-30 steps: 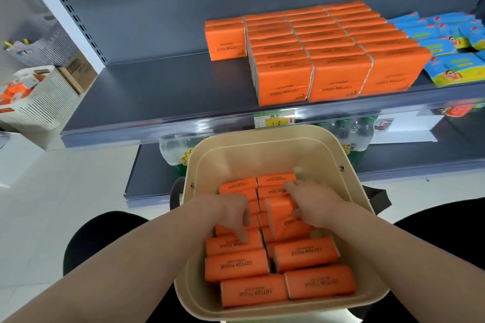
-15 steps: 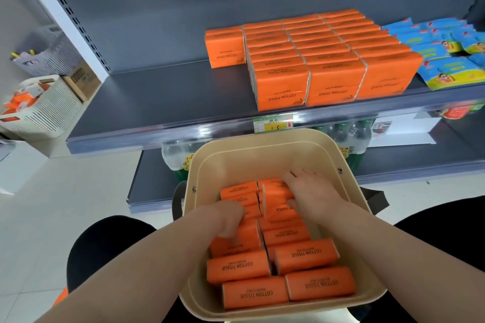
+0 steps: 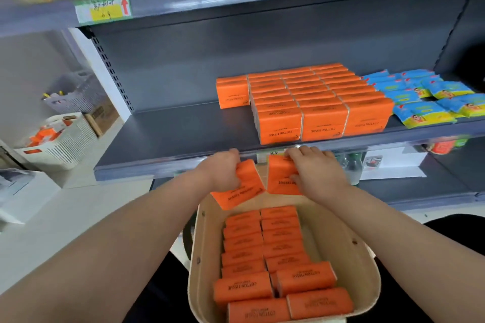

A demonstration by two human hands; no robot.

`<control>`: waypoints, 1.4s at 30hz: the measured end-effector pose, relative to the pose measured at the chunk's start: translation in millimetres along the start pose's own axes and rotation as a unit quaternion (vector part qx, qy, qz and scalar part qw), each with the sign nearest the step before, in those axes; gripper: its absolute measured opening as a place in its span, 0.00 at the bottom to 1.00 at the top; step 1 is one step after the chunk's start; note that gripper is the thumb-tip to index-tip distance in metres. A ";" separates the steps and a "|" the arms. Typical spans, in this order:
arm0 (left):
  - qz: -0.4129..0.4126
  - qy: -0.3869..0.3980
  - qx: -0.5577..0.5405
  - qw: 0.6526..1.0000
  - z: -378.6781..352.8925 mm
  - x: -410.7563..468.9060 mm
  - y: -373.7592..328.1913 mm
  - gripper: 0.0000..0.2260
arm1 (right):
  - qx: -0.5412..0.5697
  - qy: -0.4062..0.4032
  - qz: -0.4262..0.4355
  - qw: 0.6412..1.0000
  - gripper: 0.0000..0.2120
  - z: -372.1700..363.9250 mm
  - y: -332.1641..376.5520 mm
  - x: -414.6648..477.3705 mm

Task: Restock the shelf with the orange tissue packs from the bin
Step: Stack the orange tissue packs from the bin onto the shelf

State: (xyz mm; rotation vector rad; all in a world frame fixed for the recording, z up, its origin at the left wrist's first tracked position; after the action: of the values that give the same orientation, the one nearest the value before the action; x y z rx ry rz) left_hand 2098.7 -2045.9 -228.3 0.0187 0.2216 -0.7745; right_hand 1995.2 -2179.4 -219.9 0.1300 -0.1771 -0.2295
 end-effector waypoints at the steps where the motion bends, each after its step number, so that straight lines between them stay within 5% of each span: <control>1: 0.005 -0.013 -0.008 1.000 14.5 -1.7 1.3 0.13 | -0.004 -0.013 0.000 1.000 0.21 11.4 1.1 2.1; 9: 0.031 -0.146 -0.020 0.989 108.8 -0.5 13.8 0.20 | -0.010 -0.124 0.005 0.992 0.23 106.9 5.3 32.6; 18: 0.082 -0.150 -0.023 0.985 111.8 49.9 42.9 0.20 | -0.032 -0.198 0.018 0.979 0.22 146.0 3.7 100.7; 31: 0.153 -0.202 0.028 0.967 145.2 164.1 77.1 0.24 | -0.030 -0.201 0.012 0.979 0.23 110.8 -22.0 184.9; 42: 0.127 -0.206 -0.012 0.970 122.7 227.8 80.0 0.26 | -0.009 -0.224 0.014 0.975 0.22 96.6 -31.4 195.6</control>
State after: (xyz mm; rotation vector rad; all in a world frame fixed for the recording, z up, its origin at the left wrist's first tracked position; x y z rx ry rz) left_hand 2335.7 -2158.2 -160.4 -0.1334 -0.1647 -0.5045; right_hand 2157.7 -2266.5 -99.1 0.0556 -0.6249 -0.2301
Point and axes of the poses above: each hand's wrist, its own x-axis towards the middle knuckle, its own z-axis out of the back of the hand, y = z × x, the point moved 9 cm from there along x, towards the middle knuckle, and after that the axes turned 5 degrees about x, right-handed, at the moved point
